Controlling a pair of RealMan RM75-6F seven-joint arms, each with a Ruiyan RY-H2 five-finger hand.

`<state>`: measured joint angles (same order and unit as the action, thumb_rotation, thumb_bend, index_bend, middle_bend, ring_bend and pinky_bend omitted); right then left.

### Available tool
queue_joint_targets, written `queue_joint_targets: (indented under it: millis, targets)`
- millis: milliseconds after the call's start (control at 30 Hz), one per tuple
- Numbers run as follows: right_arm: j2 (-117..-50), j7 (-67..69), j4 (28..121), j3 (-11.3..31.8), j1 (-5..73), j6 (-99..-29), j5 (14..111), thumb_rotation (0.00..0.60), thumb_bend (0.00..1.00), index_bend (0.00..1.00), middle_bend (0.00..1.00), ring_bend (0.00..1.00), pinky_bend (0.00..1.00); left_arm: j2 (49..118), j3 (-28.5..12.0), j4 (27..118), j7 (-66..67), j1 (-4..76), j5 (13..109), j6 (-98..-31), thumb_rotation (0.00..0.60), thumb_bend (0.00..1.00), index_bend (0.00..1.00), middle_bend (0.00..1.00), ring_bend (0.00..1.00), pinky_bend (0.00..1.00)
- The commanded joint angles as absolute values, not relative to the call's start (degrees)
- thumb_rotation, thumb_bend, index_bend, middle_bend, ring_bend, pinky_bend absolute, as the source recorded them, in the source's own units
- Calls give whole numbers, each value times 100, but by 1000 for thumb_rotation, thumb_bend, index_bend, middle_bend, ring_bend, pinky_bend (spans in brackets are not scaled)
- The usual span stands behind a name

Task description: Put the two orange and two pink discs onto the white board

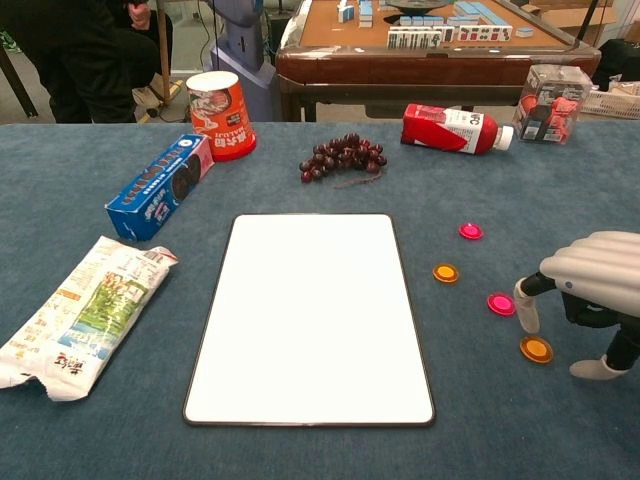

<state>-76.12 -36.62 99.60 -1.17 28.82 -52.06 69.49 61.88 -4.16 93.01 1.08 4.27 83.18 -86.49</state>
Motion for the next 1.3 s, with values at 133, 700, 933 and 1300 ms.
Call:
queue_joint_targets:
  millis: [133,700,933,1300]
  targets:
    - [-7732,-3675,9853,-144,2936,-5247,6910,600,179,415,1000,1000,1000,6161,-434,9306,54,418,8293,-8658,600,245,499,583,491,784]
    - [-7890,-3600,9711,-233,3020,-5350,6876,600,219,415,1000,1000,1000,6125,-428,9322,-18,417,8280,-8616,600,245,498,584,491,784]
    - [-7958,-3605,9640,-265,3018,-5447,6911,600,218,440,1000,1000,1000,6121,-425,9329,-15,417,8282,-8612,600,245,498,583,491,784]
    - [-8057,-3504,9546,-271,2983,-5606,7023,600,219,551,1000,1000,1000,6113,-424,9335,-31,414,8278,-8607,600,245,498,583,491,784]
